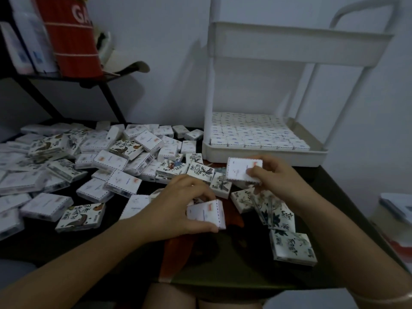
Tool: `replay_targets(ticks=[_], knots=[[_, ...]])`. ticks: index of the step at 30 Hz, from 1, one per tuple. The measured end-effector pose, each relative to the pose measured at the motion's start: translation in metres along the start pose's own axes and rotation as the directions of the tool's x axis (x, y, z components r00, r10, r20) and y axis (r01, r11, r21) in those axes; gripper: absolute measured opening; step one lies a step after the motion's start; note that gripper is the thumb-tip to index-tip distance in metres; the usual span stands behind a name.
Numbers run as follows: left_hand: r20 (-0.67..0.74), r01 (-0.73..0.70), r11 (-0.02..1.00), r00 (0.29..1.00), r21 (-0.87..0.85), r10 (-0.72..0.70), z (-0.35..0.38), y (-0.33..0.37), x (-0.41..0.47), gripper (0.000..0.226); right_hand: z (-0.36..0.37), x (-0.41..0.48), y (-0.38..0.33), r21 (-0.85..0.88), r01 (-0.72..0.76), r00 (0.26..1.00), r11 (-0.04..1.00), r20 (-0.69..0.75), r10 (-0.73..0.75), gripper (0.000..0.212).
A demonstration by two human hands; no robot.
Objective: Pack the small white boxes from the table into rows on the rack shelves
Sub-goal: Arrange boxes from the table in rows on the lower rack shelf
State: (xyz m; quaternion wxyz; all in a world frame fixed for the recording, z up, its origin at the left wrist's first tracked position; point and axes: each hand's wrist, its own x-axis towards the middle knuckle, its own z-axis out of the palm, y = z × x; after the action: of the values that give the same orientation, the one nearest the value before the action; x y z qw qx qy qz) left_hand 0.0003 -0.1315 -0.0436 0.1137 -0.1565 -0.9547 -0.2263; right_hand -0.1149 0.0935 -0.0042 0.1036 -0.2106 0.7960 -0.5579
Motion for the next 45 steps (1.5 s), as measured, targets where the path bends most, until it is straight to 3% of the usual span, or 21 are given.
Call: replay_targets(ticks=[6, 8, 12, 15, 19, 23, 26, 28, 30, 32, 35, 45], knots=[[-0.156, 0.044, 0.988, 0.986, -0.146, -0.066, 0.027, 0.019, 0.043, 0.050, -0.046, 0.020, 0.012, -0.053, 0.019, 0.979, 0.998, -0.200, -0.029, 0.036], [-0.186, 0.039, 0.981, 0.980, -0.189, -0.075, 0.032, 0.025, 0.060, 0.048, -0.063, 0.023, 0.021, -0.075, 0.021, 0.969, 0.997, -0.245, -0.038, 0.033], [-0.170, 0.078, 0.959, 0.977, -0.273, -0.128, 0.040, 0.033, 0.098, 0.045, -0.102, 0.027, 0.040, -0.179, 0.028, 0.936, 0.983, -0.341, -0.089, 0.022], [-0.110, 0.184, 0.877, 0.960, -0.443, -0.257, 0.041, 0.041, 0.132, 0.061, -0.138, 0.035, 0.049, -0.278, 0.013, 0.896, 0.961, -0.423, -0.134, 0.017], [-0.108, 0.193, 0.895, 0.961, -0.402, -0.256, 0.042, 0.051, 0.182, 0.073, -0.176, 0.050, 0.058, -0.348, -0.044, 0.901, 0.937, -0.418, -0.113, 0.031], [-0.196, 0.113, 0.906, 0.958, -0.408, -0.208, 0.049, 0.056, 0.230, 0.052, -0.199, 0.065, 0.067, -0.309, -0.075, 0.940, 0.948, -0.340, -0.036, 0.049], [-0.209, 0.088, 0.909, 0.960, -0.407, -0.187, 0.052, 0.060, 0.262, 0.044, -0.206, 0.077, 0.069, -0.339, -0.073, 0.933, 0.938, -0.356, -0.056, 0.039], [-0.248, 0.075, 0.915, 0.951, -0.397, -0.186, 0.053, 0.062, 0.284, 0.041, -0.210, 0.082, 0.068, -0.476, -0.077, 0.921, 0.876, -0.370, -0.120, 0.033], [-0.264, 0.078, 0.911, 0.944, -0.404, -0.198, 0.055, 0.063, 0.308, 0.035, -0.213, 0.087, 0.067, -0.631, -0.072, 0.919, 0.773, -0.343, -0.194, 0.040], [-0.227, 0.095, 0.884, 0.949, -0.457, -0.219, 0.059, 0.063, 0.331, 0.021, -0.213, 0.091, 0.067, -0.717, -0.054, 0.921, 0.695, -0.305, -0.242, 0.048], [-0.182, 0.109, 0.828, 0.952, -0.550, -0.246, 0.067, 0.063, 0.358, 0.016, -0.208, 0.097, 0.065, -0.834, -0.039, 0.925, 0.551, -0.238, -0.295, 0.038], [-0.065, 0.039, 0.943, 0.996, -0.329, -0.064, 0.083, 0.062, 0.389, 0.031, -0.206, 0.105, 0.059, -0.989, -0.037, 0.917, 0.141, -0.090, -0.389, 0.030]])
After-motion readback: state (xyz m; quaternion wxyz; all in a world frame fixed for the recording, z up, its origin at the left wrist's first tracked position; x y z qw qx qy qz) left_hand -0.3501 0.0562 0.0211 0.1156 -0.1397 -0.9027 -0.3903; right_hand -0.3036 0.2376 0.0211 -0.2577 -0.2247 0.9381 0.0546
